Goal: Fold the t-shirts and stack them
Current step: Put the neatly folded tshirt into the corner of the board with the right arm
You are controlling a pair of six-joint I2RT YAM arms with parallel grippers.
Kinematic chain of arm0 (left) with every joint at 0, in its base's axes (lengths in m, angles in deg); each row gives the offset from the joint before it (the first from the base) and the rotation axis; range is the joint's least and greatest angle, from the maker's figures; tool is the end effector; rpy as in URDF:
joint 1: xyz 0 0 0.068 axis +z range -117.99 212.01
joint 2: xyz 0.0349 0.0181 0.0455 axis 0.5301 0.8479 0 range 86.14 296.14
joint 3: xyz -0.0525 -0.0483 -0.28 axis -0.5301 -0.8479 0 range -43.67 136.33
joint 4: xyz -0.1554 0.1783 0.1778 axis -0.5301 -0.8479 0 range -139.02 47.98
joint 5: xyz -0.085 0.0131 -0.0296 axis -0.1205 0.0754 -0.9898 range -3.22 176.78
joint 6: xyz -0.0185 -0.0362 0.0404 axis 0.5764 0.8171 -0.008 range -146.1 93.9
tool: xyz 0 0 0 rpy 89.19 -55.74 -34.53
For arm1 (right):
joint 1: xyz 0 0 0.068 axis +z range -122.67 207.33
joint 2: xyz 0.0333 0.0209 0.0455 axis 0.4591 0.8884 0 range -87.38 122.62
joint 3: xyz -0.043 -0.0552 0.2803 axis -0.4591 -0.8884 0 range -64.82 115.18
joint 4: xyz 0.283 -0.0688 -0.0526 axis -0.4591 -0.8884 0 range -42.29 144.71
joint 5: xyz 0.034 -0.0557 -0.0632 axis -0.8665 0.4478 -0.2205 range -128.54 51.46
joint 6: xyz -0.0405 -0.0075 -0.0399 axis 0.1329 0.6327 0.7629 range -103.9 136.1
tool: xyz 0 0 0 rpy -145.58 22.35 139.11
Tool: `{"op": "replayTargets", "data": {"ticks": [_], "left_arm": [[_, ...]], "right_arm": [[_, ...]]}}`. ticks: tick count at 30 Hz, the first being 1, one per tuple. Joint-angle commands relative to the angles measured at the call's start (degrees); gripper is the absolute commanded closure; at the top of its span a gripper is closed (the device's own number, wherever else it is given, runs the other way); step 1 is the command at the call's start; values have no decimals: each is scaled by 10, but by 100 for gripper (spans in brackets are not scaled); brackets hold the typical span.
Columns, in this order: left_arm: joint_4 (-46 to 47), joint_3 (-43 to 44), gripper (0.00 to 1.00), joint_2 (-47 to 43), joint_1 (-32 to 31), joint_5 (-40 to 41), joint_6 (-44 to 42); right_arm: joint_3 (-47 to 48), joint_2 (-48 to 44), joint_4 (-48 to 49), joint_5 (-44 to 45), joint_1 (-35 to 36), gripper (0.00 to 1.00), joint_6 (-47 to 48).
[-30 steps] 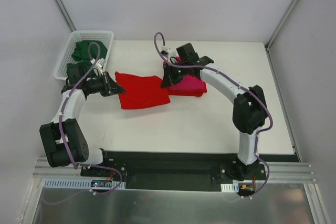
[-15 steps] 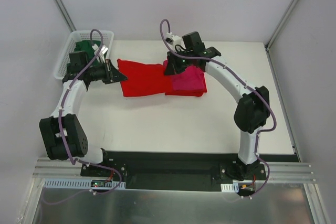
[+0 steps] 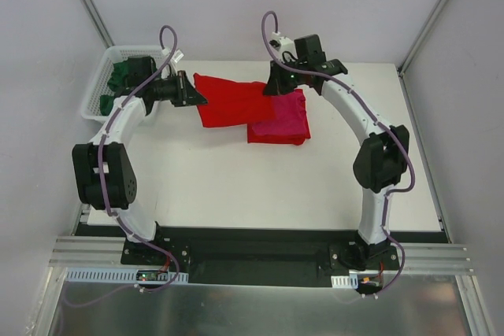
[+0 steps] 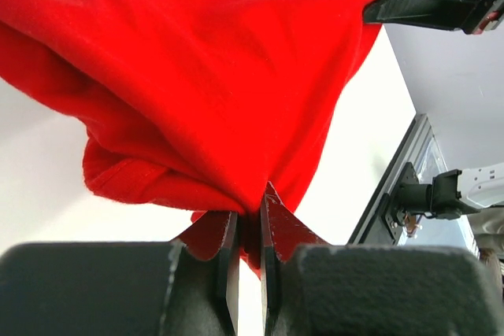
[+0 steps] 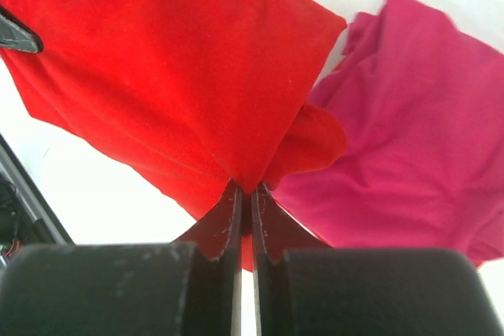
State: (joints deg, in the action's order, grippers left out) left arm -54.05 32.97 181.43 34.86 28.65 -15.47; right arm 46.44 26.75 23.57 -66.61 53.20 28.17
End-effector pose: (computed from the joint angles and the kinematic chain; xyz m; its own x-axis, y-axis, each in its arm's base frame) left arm 0.4150 -0.0139 0.3111 -0.6306 -0.1289 -0.7653 0.5972 0.5492 -0.5846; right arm 0.4503 0.2396 0.3540 -0.3381 -0.3692 -0.8657 -0.8250 0.5589 0.0839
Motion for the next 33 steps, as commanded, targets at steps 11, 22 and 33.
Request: {"op": "replayTargets", "data": {"ticks": [11,22,33], "left_arm": [[22,142,100,116,-72,13,2],[20,232,100,186,-128,9,8],[21,273,100,231,-145,4,6]], "right_arm": [[-29,-39,23,26,-107,99,11],[-112,-101,49,35,-162,99,15],[-117,-93,63,33,-202,99,11]]}}
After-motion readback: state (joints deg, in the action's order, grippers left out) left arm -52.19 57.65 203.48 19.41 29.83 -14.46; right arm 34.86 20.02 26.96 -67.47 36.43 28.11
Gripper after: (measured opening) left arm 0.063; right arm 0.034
